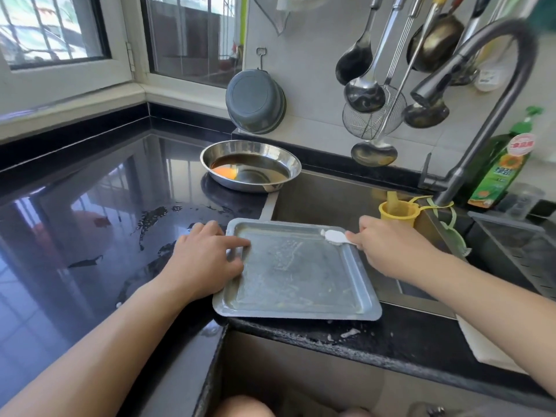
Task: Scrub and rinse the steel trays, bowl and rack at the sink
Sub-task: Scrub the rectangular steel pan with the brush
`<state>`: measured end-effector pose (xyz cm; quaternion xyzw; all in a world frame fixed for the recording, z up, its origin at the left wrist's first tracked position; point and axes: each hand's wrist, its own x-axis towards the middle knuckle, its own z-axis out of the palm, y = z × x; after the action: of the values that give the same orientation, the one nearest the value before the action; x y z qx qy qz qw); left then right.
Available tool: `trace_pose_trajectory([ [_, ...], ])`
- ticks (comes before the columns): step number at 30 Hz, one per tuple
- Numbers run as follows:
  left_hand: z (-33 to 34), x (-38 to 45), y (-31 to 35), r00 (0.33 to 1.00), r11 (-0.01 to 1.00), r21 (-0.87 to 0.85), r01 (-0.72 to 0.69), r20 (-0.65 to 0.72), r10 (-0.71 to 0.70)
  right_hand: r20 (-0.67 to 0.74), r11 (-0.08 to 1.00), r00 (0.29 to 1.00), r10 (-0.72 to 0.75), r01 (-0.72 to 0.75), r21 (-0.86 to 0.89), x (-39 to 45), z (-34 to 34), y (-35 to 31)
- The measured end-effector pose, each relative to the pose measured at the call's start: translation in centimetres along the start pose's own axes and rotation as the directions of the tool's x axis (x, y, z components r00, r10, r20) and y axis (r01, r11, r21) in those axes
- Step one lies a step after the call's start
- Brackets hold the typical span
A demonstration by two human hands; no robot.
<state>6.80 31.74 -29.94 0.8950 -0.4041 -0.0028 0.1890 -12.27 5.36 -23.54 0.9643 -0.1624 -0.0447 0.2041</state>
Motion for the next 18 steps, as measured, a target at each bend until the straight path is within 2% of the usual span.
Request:
trace_pose_trajectory([
  [4,-0.4,-0.2,0.1,0.992,0.997,0.034,-0.072,0.109,0.068,0.007,0.996,1.000,0.028,-0.028,0.087,0.9,-0.3,0.0],
  [8,-0.9,-0.3,0.2,0.972,0.993,-0.057,-0.100,0.209,0.110,0.028,0.989,0.999,0.047,-0.050,0.137,1.7,-0.6,-0.3],
  [14,-1.3,-0.7,1.0,0.967,0.993,-0.006,-0.116,0.229,0.114,0.025,0.953,0.999,-0.042,0.033,0.302,3.8,-1.0,-5.5],
  [18,-1.0,-0.5,0.6,0.968,0.991,-0.014,-0.135,0.211,0.134,-0.048,0.941,0.995,-0.083,0.094,0.325,4.3,-2.0,-7.9],
])
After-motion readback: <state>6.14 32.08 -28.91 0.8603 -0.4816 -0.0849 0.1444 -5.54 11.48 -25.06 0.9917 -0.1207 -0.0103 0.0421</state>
